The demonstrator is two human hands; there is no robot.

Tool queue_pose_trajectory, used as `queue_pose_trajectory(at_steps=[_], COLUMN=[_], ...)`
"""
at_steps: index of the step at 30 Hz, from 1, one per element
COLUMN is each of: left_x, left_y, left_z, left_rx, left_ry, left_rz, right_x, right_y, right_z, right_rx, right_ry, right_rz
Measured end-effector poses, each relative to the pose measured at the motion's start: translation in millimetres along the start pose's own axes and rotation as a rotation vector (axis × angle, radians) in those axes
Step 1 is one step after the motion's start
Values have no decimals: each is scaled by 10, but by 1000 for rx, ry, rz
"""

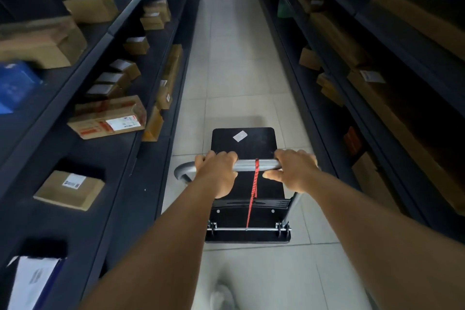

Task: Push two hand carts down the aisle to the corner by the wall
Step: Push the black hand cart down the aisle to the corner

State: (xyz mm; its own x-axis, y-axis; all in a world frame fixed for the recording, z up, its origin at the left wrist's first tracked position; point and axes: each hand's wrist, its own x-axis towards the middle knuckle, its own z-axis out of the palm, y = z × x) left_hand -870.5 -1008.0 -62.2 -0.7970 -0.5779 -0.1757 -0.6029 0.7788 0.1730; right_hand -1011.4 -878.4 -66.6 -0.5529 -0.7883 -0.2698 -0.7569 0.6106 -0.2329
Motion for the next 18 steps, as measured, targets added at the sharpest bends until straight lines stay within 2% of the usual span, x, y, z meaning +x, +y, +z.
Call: queue_pose_trajectory(at_steps=[18], left_x=[3029], left_y=[-482], left_z=[-569], left_rx=[10], left_ry=[-8], left_rz=[49], right_x=[2877], right_y=[266], right_z=[-883], right_rx=[32], right_ry=[20], right_rz=[24])
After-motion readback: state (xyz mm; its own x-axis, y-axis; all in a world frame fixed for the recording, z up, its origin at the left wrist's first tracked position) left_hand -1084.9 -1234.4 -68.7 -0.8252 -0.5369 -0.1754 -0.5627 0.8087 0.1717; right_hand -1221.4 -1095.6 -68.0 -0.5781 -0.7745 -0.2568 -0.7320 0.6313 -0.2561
